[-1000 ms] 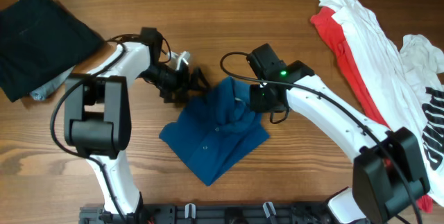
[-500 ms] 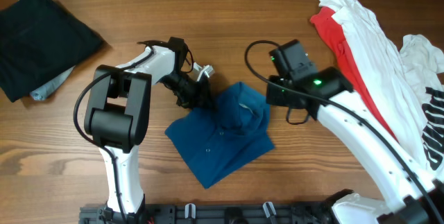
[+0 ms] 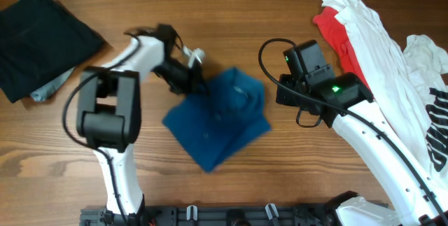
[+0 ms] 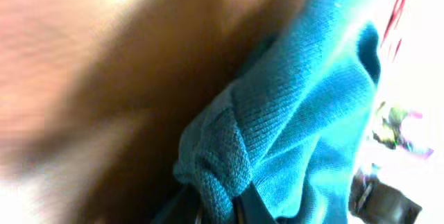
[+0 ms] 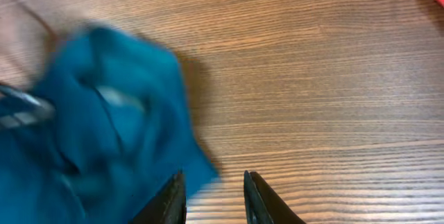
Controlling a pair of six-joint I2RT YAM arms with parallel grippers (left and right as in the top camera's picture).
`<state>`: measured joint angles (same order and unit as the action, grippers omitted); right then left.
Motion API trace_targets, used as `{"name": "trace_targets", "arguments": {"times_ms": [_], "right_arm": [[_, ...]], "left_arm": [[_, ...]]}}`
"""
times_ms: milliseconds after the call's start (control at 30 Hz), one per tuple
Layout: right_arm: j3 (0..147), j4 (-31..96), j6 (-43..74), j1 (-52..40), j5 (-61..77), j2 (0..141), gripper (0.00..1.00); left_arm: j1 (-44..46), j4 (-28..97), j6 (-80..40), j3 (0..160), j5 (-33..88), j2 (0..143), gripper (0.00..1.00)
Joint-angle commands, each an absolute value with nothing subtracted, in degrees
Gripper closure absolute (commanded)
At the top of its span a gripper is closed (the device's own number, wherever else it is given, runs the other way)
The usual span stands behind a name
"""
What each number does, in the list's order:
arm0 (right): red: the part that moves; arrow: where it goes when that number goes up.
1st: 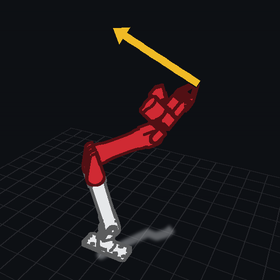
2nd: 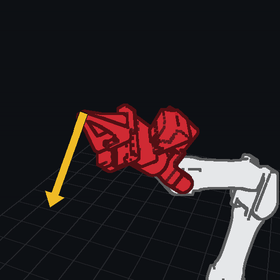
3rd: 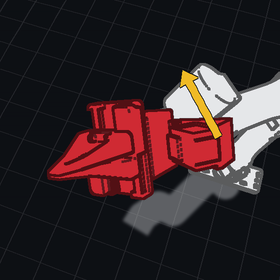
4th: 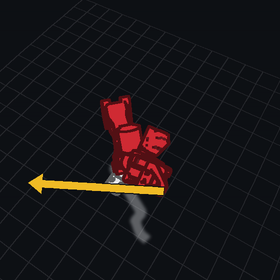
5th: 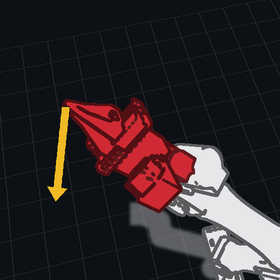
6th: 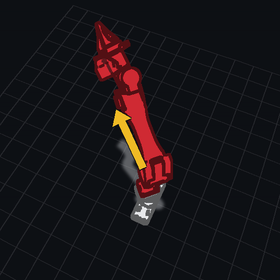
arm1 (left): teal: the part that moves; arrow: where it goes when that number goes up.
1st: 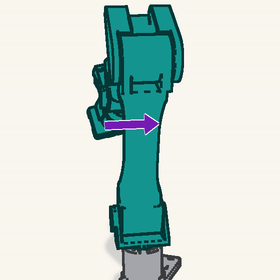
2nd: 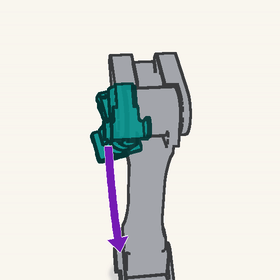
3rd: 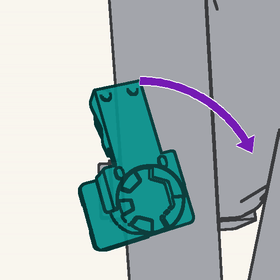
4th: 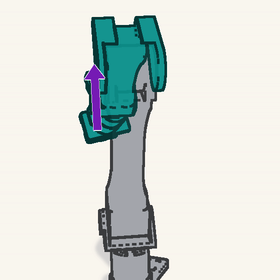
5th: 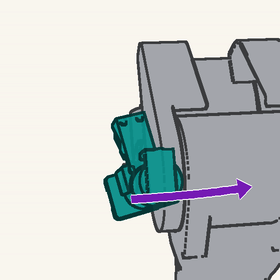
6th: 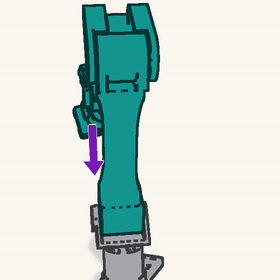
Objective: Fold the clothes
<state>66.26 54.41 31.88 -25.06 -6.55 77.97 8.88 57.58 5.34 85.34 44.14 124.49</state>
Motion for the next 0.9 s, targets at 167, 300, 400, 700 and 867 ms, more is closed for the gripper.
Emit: {"name": "trace_targets", "arguments": {"times_ms": [167,300,400,700,867], "right_arm": [[67.3,56.0,31.7,-24.8,-8.6,77.3,0.72],[67.3,56.9,31.7,-24.8,-8.7,77.3,0.72],[67.3,57.8,31.7,-24.8,-9.3,77.3,0.72],[67.3,57.9,32.0,-24.8,-9.3,77.3,0.72],[67.3,58.2,32.1,-24.8,-9.2,77.3,0.72]], "left_arm": [[-2.3,55.5,-3.4,99.3,25.3,117.3,0.96],[-6.1,53.0,-6.7,103.4,23.9,117.2,0.96],[-10.0,48.9,-11.4,105.7,23.5,117.2,0.96],[-12.2,49.1,-9.1,105.9,26.1,117.2,0.96],[-10.5,49.1,-9.0,105.9,26.0,117.2,0.96]]}}
